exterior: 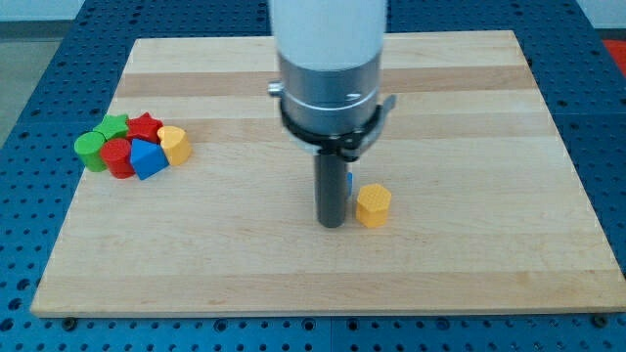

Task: Move the blue cube right to the yellow heart

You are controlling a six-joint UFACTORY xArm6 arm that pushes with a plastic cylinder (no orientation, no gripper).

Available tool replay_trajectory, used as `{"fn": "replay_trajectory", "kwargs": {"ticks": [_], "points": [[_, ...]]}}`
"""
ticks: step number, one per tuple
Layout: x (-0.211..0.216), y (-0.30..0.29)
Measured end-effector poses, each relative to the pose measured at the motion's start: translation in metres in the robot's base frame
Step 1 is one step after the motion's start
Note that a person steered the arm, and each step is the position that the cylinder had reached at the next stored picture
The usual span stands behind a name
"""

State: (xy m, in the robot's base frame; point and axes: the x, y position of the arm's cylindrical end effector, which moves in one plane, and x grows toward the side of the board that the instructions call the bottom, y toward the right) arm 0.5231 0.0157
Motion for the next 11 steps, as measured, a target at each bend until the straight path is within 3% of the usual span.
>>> {"fn": "replay_trajectory", "kwargs": {"ticks": [2,4,11], "points": [[-0.024,0.034],[-0.024,-0.004],[-0.093,-0.107]]}}
